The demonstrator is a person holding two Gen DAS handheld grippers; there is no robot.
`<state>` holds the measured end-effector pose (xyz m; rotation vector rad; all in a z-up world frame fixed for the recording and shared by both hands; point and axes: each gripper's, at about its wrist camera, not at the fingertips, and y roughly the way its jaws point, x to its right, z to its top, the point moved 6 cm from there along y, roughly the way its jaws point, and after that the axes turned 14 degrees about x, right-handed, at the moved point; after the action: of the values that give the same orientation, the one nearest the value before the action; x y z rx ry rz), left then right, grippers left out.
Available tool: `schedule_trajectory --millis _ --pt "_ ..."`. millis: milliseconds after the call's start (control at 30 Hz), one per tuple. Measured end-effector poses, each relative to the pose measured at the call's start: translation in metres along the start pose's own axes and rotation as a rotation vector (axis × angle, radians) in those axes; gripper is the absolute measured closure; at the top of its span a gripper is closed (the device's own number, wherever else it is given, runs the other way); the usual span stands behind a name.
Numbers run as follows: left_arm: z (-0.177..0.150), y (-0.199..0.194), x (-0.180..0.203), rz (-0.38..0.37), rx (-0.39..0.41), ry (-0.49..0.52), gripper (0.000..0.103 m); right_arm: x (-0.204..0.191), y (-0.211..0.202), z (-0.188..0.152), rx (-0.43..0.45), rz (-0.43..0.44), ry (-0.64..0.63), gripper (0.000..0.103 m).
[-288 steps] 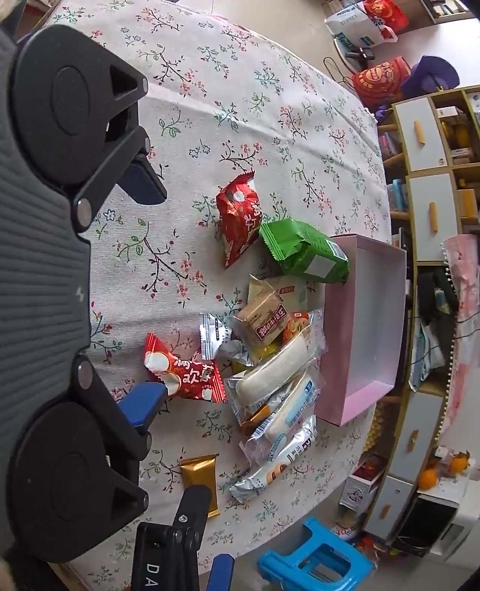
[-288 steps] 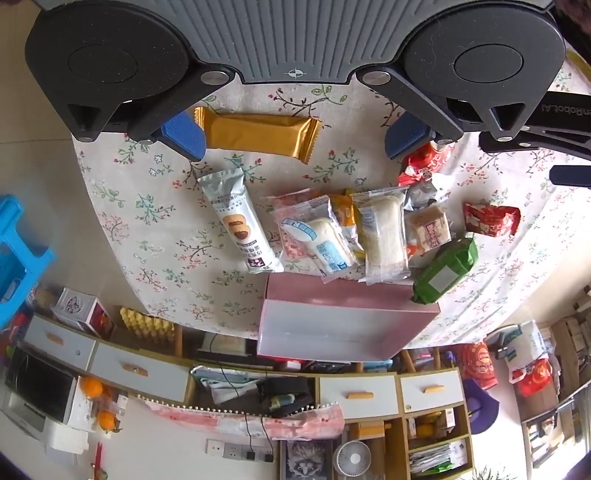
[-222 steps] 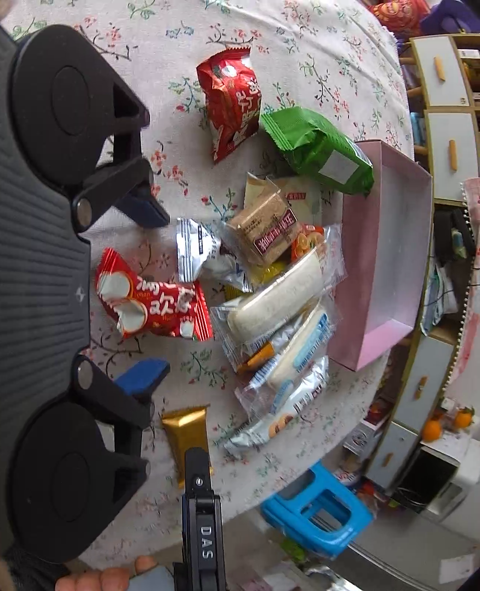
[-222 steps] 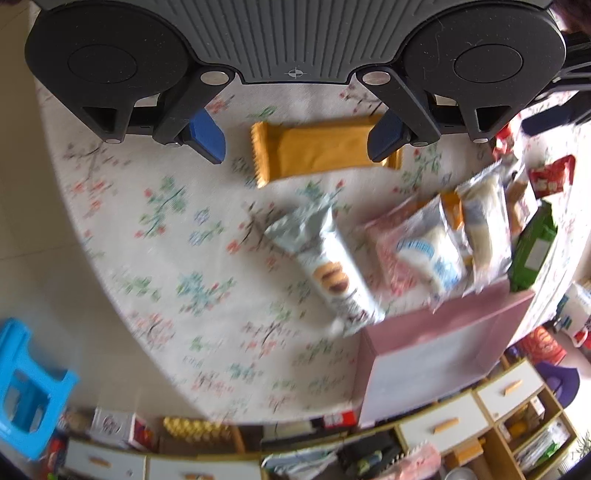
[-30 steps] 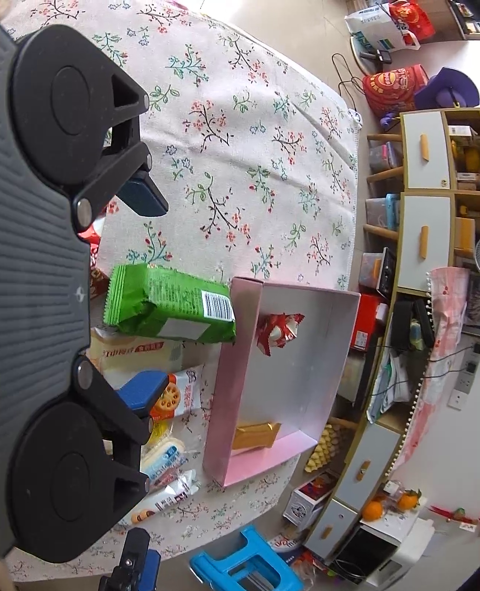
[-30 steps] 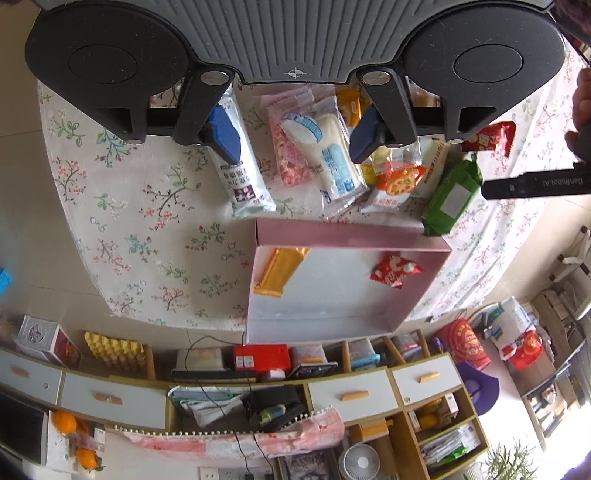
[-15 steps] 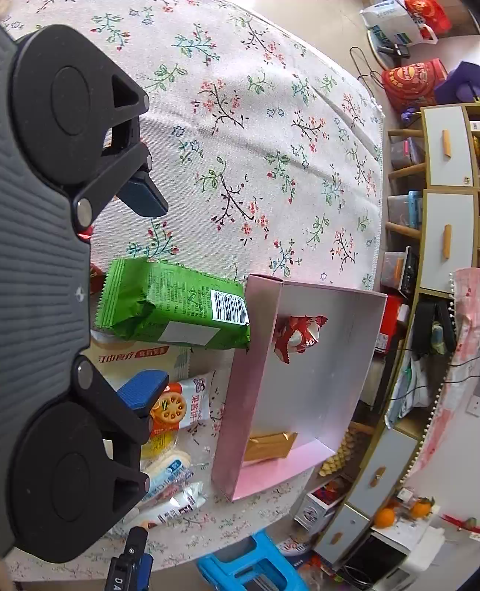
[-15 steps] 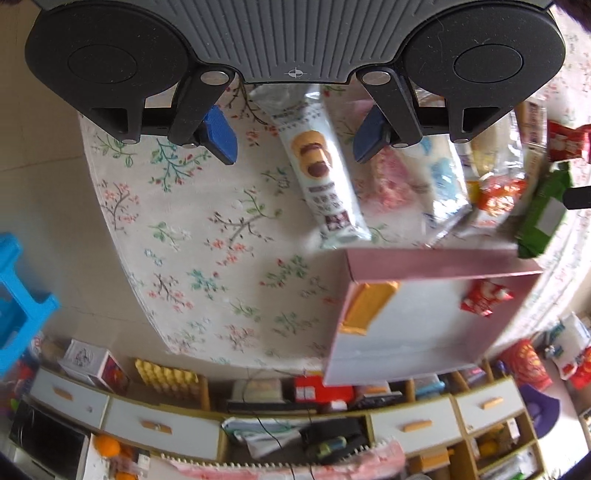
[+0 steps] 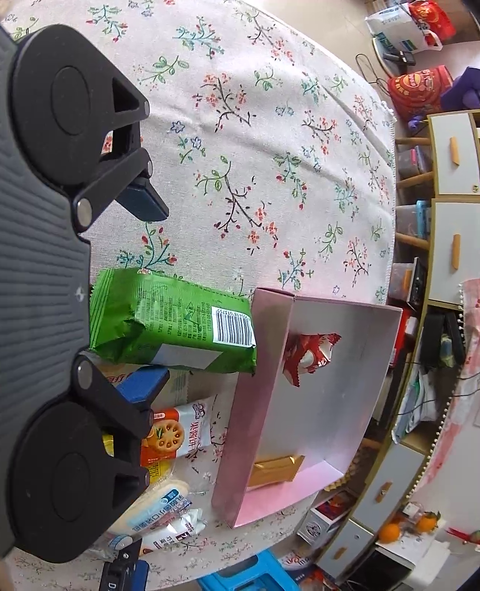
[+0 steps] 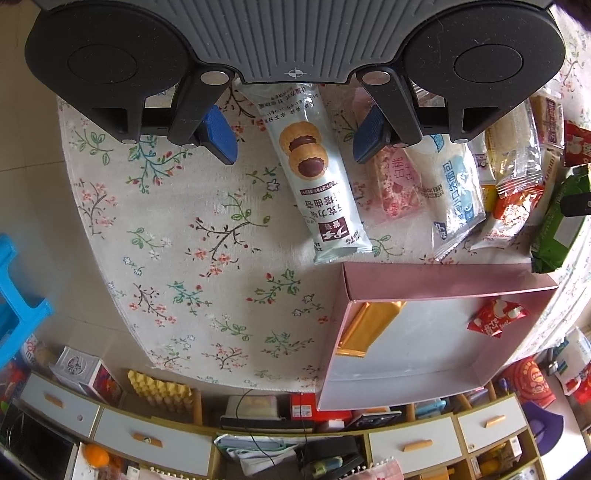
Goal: Organize snacks
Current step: 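Move both tools back toward the remaining snacks beside the box, then grasp the green biscuit pack with left tool while right tool grasps the white cookie roll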
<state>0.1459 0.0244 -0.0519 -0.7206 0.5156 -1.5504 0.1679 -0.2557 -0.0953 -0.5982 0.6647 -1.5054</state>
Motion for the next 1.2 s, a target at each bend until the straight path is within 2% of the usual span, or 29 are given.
schedule_trajectory --millis 100,167,300,433,533,633,700,900,1200 --pt "-0.001 0.002 -0.002 0.009 -0.003 0.007 0.024 -0.001 0.004 -0.002 -0.011 -0.004 -0.002 0.033" --pt "-0.003 0.004 -0.001 0.019 -0.014 0.021 0.027 -0.001 0.006 -0.003 -0.013 -0.004 -0.001 0.033" --pt "-0.007 0.004 -0.003 0.001 -0.036 0.010 0.041 0.000 0.008 -0.004 -0.016 -0.002 0.022 0.034" --pt "-0.007 0.005 -0.003 0.000 -0.038 0.017 0.045 0.000 0.010 -0.007 -0.025 0.010 0.033 0.038" --pt "-0.007 0.006 -0.001 0.001 -0.035 0.029 0.047 -0.001 0.012 -0.008 -0.022 0.012 0.026 0.042" --pt "-0.007 0.007 0.000 0.000 -0.032 0.032 0.047 -0.002 0.011 -0.006 -0.017 0.028 0.046 0.052" --pt "-0.006 0.007 0.000 -0.002 -0.030 0.026 0.048 -0.002 0.010 -0.005 -0.017 0.051 0.072 0.065" --pt "-0.004 0.005 -0.001 -0.002 -0.022 0.015 0.048 -0.003 0.008 -0.004 -0.012 0.068 0.095 0.072" --pt "-0.003 0.001 -0.001 -0.004 -0.019 0.004 0.050 -0.005 0.004 0.000 0.006 0.076 0.115 0.073"
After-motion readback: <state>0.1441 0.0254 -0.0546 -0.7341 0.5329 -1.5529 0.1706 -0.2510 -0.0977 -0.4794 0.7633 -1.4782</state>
